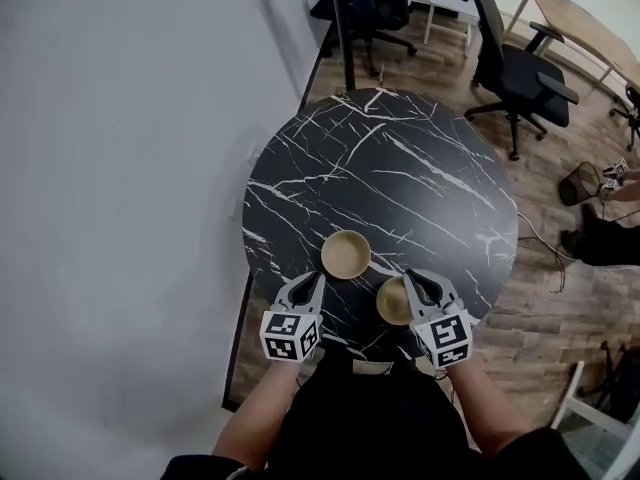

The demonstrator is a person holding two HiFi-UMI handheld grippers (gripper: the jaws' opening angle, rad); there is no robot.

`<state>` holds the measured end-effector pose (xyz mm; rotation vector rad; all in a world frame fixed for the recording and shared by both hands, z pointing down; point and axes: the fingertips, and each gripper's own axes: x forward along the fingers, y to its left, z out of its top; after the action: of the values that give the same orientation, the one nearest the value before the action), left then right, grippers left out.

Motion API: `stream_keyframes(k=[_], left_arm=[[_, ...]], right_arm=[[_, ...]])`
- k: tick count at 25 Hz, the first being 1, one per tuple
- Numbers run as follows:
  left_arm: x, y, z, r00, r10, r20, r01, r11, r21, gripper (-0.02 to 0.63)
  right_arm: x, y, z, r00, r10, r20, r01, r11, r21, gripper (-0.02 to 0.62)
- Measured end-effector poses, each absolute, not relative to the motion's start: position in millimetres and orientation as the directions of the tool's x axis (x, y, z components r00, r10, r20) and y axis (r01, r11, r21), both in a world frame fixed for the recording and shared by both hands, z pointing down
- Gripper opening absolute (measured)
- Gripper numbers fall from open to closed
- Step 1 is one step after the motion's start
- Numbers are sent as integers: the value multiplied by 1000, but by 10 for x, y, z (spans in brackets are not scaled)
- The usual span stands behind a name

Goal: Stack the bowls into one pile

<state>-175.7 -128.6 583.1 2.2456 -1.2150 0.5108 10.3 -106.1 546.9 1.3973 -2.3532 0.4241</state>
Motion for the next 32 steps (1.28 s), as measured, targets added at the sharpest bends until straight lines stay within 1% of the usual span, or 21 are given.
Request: stream_keyframes(k=[2, 3, 4, 12, 15, 21, 25, 29, 32], left_arm=[[-1706, -1337, 5921, 556, -609, 565, -829, -456, 324, 137], [-1693, -1366, 5968, 563, -595, 573, -824, -453, 339, 174], [-1689, -1399, 6009, 562, -588, 582, -825, -450, 342, 193], [-1675, -1676, 6299, 538, -540, 648, -836, -439, 329, 195], [-1640, -1752, 6418, 533, -520, 668, -838, -432, 332, 186], [-1653, -1865, 6615, 495, -506, 706, -855, -426, 295, 179], [-1650, -1924, 6665, 488, -509, 709, -856, -437, 275, 156], [-1615, -1972, 6675, 474, -528, 704, -858, -458, 234, 120], [-1567, -1994, 6673, 480, -538, 693, -856, -460, 237, 94]], right_arm=[[119, -1068, 5473, -430, -778, 459, -890, 451, -68, 8], [130, -1065, 5482, -425, -779, 460, -893, 446, -70, 8], [142, -1057, 5494, -421, -781, 462, -895, 440, -71, 8], [208, -981, 5563, -395, -786, 475, -909, 408, -82, 8], [241, -966, 5579, -389, -788, 477, -913, 400, -84, 8], [305, -941, 5573, -371, -800, 472, -922, 379, -82, 8], [346, -876, 5606, -353, -801, 483, -930, 359, -84, 8], [342, -814, 5626, -354, -797, 489, -929, 358, -89, 8], [372, -789, 5625, -344, -798, 495, -933, 349, -86, 8]])
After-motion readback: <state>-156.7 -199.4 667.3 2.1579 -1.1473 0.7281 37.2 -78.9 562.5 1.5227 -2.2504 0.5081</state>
